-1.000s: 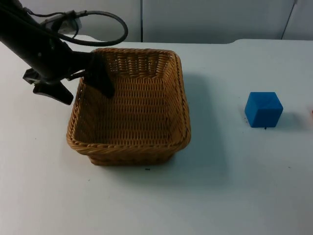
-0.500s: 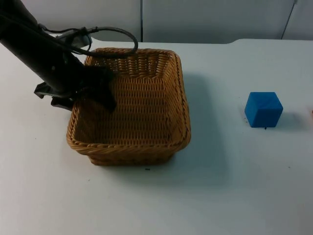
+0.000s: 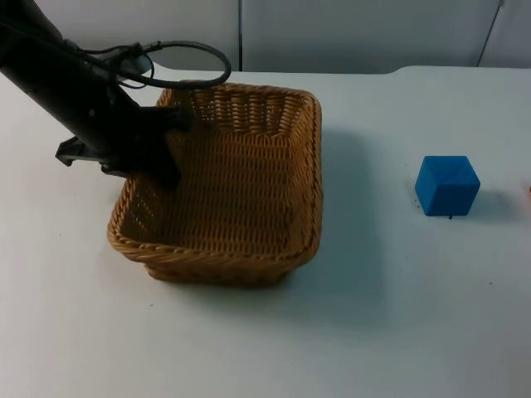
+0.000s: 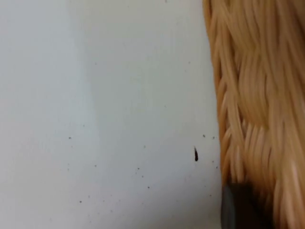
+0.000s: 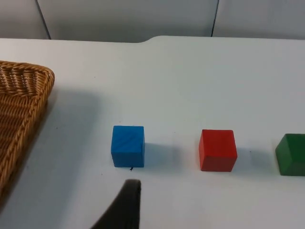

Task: Pick up the basket with the left hand and place the blue cube into the basket with the right hand.

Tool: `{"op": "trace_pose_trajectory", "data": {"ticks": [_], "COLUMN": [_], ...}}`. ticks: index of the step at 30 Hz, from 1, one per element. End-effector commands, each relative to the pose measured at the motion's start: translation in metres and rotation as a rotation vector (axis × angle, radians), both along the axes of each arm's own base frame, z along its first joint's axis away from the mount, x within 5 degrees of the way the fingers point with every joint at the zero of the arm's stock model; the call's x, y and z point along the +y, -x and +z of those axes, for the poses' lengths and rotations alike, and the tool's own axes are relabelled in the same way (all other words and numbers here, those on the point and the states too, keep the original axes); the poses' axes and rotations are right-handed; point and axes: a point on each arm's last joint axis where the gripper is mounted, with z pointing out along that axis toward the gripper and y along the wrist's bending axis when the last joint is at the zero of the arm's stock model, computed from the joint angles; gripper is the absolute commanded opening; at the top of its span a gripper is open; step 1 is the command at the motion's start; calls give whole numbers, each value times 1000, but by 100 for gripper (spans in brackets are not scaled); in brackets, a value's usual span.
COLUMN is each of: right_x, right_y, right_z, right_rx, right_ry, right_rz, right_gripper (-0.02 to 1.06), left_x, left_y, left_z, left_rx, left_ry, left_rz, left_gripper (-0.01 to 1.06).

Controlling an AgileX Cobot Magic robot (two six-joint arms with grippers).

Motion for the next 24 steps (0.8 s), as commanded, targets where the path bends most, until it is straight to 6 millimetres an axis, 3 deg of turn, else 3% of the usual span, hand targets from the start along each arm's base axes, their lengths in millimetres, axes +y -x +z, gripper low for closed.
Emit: {"op": "trace_pose_trajectory", "data": {"ticks": [1, 6, 10, 15, 24], "right_x": [-1, -1, -1, -1, -1], "right_y": [-2, -2, -3, -3, -3], "right_z": [3, 4, 5, 6, 6], "right_rx": [-22, -26, -42, -61, -59], "right_ry": [-7, -7, -6, -6, -6], "right_rz": [-7, -8, -10, -11, -11], "right_gripper": [104, 104, 104, 104, 104], "left_x": [-4, -4, -4, -3, -2], "left_y": [-1, -2, -2, -2, 2], "left_z": [2, 2, 2, 9, 75], "left_rx": [-3, 14, 45, 49, -11], "left_ry": [17, 26, 39, 49, 117], "left_rz": [11, 58, 100, 137, 214], "left_gripper": [22, 16, 0, 0, 0]}}
